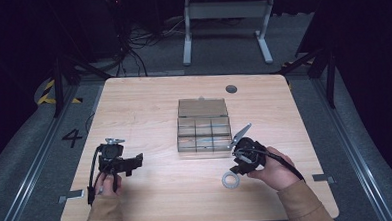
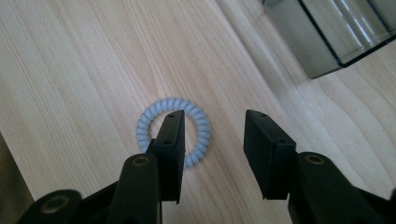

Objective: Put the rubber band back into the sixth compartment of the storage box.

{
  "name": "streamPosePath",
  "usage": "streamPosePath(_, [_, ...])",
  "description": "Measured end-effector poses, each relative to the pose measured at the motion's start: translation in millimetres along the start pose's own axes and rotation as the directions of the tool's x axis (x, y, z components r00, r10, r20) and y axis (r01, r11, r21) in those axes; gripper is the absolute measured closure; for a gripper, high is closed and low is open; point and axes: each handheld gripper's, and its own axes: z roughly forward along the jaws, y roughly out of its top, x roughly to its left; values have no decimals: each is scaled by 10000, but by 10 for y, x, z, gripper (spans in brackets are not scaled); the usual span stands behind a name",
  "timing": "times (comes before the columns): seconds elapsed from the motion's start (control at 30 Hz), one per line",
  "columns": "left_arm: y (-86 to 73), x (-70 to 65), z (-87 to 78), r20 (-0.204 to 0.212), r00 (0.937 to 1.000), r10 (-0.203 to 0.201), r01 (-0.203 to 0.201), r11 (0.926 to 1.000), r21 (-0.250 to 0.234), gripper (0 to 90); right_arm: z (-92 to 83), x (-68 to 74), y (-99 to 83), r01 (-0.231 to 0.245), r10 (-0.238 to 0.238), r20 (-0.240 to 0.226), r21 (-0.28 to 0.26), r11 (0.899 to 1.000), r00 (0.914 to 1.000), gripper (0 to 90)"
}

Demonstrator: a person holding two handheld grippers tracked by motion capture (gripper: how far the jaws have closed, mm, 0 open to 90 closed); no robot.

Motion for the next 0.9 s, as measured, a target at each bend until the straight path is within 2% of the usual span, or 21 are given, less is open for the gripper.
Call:
streamPosePath(0.57, [1,1,-4,-15,10000,13,-13,10000,-12,158,229,56,24,371,-369,-42,898,9953,9993,694])
streamPosePath(0.9, [1,-1,-6,-10,10000,16,-16,10000,-2,158,293,78,30,555,-560,11,1126,9921,9984,724])
